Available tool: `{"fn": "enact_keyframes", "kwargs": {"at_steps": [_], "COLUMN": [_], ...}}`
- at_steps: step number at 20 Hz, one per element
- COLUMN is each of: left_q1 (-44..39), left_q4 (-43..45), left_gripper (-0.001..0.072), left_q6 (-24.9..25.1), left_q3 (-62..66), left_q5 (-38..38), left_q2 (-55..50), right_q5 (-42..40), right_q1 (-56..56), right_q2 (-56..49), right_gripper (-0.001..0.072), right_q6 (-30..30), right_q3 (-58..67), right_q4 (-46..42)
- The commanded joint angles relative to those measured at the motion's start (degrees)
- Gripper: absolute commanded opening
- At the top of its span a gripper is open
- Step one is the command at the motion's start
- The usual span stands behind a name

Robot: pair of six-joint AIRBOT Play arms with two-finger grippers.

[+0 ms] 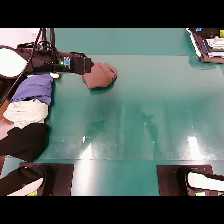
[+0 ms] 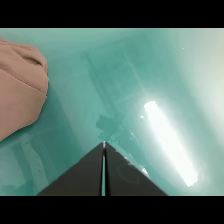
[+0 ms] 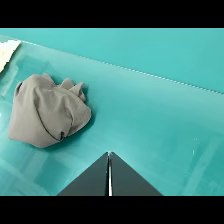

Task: Fold the shirts.

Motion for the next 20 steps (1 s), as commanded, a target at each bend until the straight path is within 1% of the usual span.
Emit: {"fn": "enact_keyframes", "kwargs": {"at_steps": [1,11,13,14,15,16,17,18,19,20], "left_q1": [0.0,0.0,0.0,0.0,0.0,0.0,0.1,0.6,1.6,2.9], "left_q4": [0.0,0.0,-3.0,-3.8,-2.6,-0.2,3.3,6.9,9.6,11.0], "left_gripper": [0.0025,0.0024,0.0025,0.0025,0.0026,0.0112,0.0471,0.0628,0.062,0.062], "left_q6": [0.0,0.0,-0.9,-0.5,1.5,3.8,3.7,0.5,-2.1,-2.9], "left_q3": [0.0,0.0,0.0,0.0,0.0,0.0,0.0,0.0,0.0,0.0], "left_q5": [0.0,0.0,0.9,1.9,3.7,5.6,7.3,9.1,9.9,10.3], "left_q2": [0.0,0.0,0.0,0.0,-0.1,-0.3,-0.6,-1.6,-3.2,-5.4], "right_q5": [0.0,0.0,0.0,0.0,0.0,0.0,0.0,0.0,0.2,0.2], "right_q1": [0.0,0.0,0.0,0.1,0.1,0.1,0.1,0.1,0.2,0.2], "right_q2": [0.0,0.0,0.0,0.0,0.0,0.0,0.0,0.0,0.0,0.0], "right_gripper": [0.002,0.002,0.0021,0.002,0.002,0.002,0.002,0.002,0.002,0.002], "right_q6": [0.0,0.0,0.0,0.0,0.0,0.0,0.0,0.0,0.0,0.1], "right_q3": [0.0,0.1,0.1,0.1,0.1,0.1,0.1,0.1,0.1,0.1], "right_q4": [0.0,0.0,0.0,0.1,0.1,0.2,0.3,0.5,0.5,0.5]}}
